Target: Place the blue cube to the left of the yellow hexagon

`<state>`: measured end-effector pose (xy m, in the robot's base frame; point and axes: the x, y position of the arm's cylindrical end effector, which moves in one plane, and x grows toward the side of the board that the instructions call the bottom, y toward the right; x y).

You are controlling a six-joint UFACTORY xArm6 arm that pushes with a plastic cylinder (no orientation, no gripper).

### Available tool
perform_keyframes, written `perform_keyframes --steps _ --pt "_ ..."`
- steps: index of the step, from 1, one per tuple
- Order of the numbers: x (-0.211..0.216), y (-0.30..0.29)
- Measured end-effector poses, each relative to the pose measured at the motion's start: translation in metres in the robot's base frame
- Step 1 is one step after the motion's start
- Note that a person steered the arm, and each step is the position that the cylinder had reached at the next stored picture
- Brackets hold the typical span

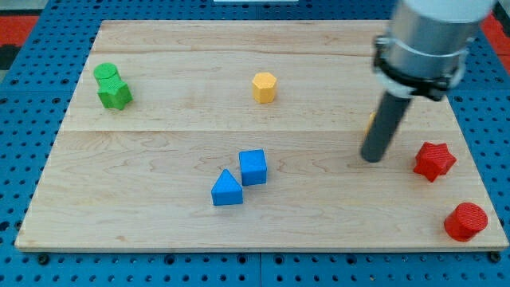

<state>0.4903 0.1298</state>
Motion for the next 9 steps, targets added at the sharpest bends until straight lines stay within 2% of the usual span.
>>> perform_keyframes --steps 1,2,3,4,5,6,8,9 --pt "-0.024 -0.007" --pt "-0.035 0.054" --pt "-0.048 0.073" --pt "-0.007 0.042" --pt "0.043 -0.029" --pt "0.063 -0.094" --pt "-0.039 -0.204" --pt "-0.092 -0.223"
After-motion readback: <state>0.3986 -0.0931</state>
